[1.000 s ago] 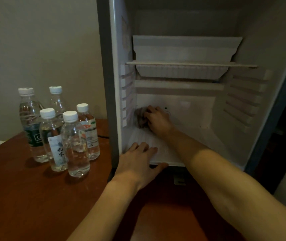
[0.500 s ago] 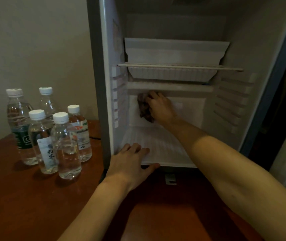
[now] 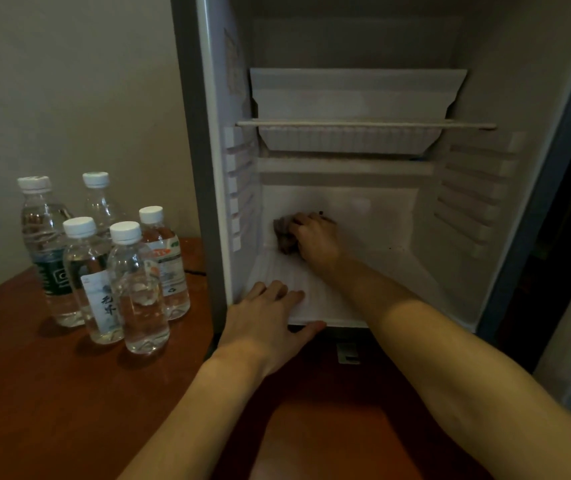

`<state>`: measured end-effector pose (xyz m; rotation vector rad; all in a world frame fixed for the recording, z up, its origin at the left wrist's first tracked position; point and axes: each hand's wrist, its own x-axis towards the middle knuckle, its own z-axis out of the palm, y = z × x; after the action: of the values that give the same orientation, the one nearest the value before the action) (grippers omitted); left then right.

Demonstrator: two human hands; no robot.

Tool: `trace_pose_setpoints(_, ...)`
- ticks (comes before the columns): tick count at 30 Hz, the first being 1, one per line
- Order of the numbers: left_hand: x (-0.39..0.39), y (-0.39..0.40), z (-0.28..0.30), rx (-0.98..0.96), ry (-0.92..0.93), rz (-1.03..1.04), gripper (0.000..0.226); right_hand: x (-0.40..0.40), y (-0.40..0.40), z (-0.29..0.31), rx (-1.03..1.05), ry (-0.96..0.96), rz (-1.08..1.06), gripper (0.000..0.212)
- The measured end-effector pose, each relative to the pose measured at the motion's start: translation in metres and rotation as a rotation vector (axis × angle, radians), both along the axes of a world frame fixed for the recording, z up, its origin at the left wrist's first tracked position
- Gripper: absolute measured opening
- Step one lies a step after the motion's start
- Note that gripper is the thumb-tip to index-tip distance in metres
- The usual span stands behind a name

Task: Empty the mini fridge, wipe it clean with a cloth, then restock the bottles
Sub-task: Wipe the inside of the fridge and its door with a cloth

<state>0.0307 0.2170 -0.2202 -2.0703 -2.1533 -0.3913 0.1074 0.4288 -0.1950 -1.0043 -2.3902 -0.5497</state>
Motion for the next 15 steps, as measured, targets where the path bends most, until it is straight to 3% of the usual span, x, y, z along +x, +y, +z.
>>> trace_pose_setpoints(8, 0.002, -0.002, 0.003, -0.010, -0.011, 0.001, 0.071, 0.001, -0.013, 0.019, -0.008, -0.148, -0.047, 0.042)
trace_pose_setpoints(15, 0.003, -0.003, 0.004, -0.020, -0.020, 0.012, 0.072, 0.023, -0.001, 0.060, 0.056, -0.064, -0.048, 0.048)
